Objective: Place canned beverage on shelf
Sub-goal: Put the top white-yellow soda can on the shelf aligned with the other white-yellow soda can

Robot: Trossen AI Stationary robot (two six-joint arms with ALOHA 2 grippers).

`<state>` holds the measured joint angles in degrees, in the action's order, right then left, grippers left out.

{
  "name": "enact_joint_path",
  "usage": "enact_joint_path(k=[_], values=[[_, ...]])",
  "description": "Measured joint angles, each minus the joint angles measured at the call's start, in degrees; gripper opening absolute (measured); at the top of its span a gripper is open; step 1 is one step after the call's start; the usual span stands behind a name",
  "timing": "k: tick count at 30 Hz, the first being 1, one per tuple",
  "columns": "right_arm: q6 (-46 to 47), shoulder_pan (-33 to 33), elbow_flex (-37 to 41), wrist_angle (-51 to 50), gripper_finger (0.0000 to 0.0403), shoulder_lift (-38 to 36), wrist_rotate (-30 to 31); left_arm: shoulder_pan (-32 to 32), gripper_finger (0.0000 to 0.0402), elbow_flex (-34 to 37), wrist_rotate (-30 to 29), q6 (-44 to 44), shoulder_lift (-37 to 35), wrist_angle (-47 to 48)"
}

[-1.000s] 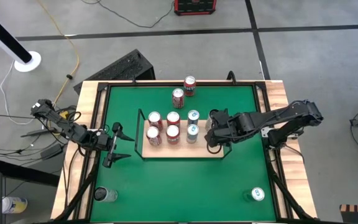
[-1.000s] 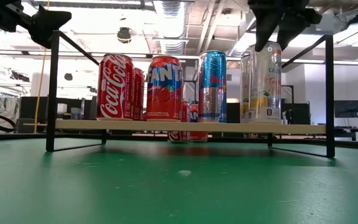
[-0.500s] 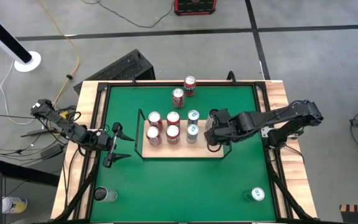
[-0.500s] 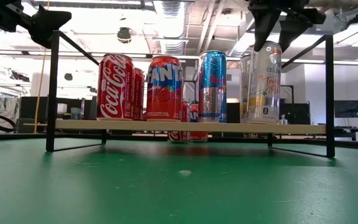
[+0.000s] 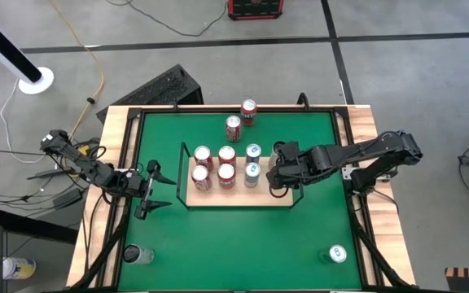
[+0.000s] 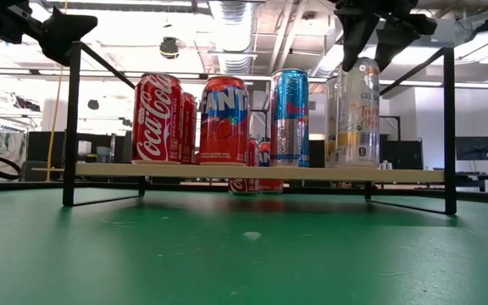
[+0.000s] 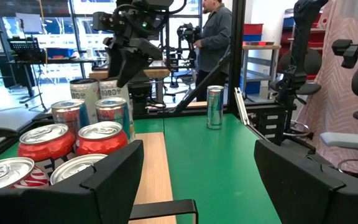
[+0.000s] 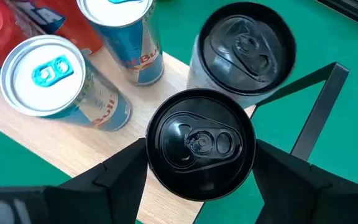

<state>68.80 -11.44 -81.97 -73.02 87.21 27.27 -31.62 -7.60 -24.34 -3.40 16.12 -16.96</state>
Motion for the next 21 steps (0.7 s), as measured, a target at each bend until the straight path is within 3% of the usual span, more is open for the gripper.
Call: enact_joint_path(k=[11, 21], values=[[-0.5, -0.2, 0.2, 0.1, 0.0355, 0.2, -1.2, 0.0, 0.0293, 0.0, 0.0, 0.0, 0.0, 0.1], [-6.6, -1.9, -7.1, -1.0, 0.0354, -0.3, -0.4, 0.0, 0.0293, 0.0, 0.0, 0.1, 0.0, 0.2]])
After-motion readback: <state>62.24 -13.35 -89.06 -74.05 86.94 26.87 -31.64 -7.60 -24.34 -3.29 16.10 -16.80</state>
